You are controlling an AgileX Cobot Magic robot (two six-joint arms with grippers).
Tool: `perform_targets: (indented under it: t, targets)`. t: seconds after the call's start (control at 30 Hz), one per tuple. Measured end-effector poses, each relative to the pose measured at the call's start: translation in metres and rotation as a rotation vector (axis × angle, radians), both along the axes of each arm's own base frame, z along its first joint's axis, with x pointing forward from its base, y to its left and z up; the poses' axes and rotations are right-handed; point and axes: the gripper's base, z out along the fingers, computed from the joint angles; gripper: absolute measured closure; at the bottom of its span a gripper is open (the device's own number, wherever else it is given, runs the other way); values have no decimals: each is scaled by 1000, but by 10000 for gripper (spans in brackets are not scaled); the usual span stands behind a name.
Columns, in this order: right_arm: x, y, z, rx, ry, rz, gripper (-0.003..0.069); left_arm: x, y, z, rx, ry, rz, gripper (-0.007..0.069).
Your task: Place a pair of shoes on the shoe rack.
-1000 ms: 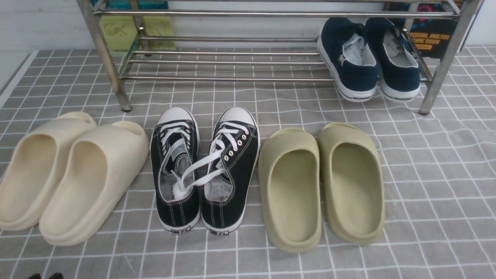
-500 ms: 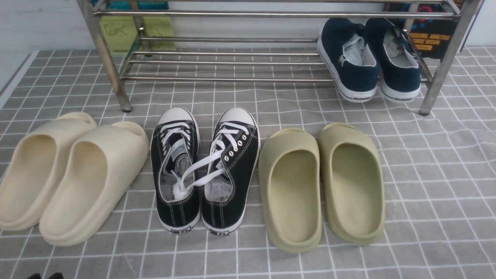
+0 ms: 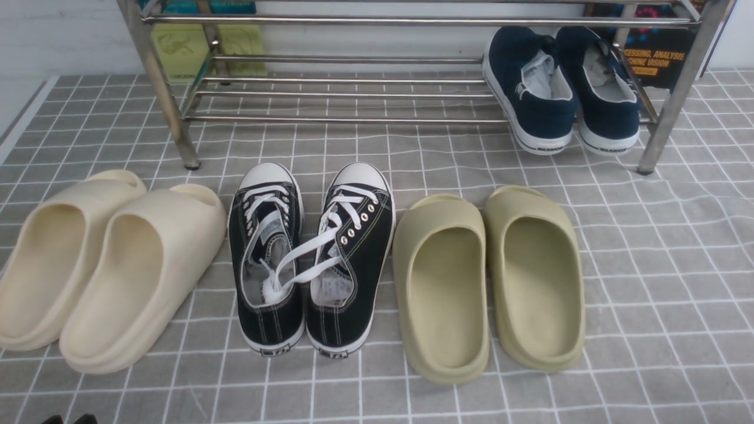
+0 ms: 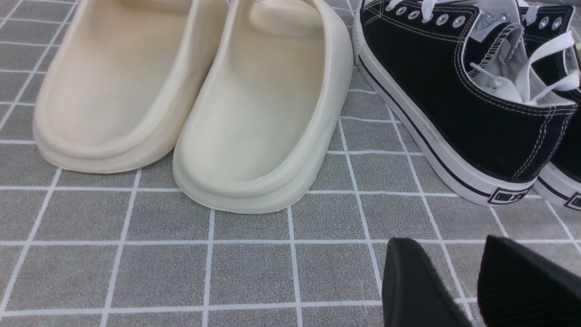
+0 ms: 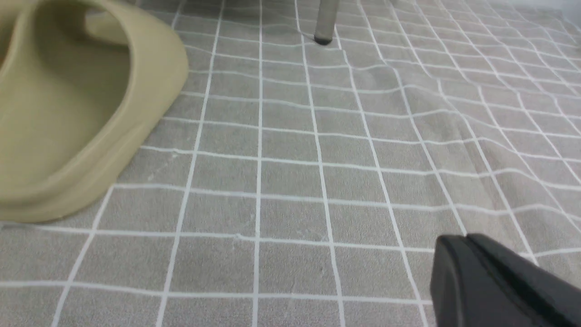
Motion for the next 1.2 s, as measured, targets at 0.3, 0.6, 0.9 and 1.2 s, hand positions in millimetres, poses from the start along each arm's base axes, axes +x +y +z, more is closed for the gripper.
perform_targets:
  t: [0.3,0.6,0.9,1.2]
  targets:
    - [-1,0,0,4,17,1,646,0,0,0,0,-1,0,386]
    - [-1,0,0,5,17,1,640,0,0,0,0,-1,0,386]
    - [-1,0,0,5,17,1,632,0,0,0,0,-1,0,386]
    - [-1,0,0,5,17,0,622,0,0,0,0,-1,0,386]
